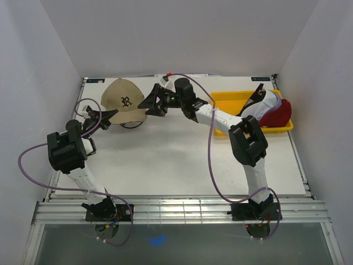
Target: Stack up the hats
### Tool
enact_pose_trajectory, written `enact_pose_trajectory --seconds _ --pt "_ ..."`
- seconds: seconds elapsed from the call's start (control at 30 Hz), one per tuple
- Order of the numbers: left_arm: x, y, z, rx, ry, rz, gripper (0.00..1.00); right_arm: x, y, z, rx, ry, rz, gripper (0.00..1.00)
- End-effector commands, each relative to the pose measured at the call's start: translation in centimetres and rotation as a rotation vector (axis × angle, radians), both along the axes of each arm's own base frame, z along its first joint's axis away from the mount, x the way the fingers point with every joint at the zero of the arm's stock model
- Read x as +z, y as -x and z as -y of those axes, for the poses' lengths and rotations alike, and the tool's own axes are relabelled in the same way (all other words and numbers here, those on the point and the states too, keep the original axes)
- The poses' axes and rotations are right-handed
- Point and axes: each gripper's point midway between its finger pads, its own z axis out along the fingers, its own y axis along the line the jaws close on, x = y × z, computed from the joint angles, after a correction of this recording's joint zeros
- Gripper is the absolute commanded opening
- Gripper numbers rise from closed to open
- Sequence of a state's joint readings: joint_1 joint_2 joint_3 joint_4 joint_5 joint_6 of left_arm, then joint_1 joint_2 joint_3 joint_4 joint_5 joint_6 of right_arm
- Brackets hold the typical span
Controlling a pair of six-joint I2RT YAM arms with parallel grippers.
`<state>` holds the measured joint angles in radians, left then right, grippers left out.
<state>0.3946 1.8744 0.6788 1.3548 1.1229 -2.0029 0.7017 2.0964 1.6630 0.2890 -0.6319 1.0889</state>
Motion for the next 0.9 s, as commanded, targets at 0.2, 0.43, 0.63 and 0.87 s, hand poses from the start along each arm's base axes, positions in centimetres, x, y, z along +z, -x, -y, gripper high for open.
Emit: enact_pose_trajectory --seconds 0.2,0.43,0.63,0.87 --pt "-1.0 3.0 1.1 -0.001 -0.028 0.124 0.00 -0.5 -0.1 0.1 -0.011 0.014 0.063 0.78" --pt "-1.9 2.5 0.9 -0.004 -0.020 0.100 0.00 -1.5 0.2 0.6 -0.018 0.051 0.071 0.76" --pt "-1.8 2.4 0.9 -0.018 -0.024 0.098 0.14 -2.5 0.4 0.9 -0.019 0.079 0.075 0.75" --pt "-1.4 2.4 1.0 -0.028 -0.033 0.100 0.35 -3.8 0.8 0.8 -0.013 0.102 0.065 0.74"
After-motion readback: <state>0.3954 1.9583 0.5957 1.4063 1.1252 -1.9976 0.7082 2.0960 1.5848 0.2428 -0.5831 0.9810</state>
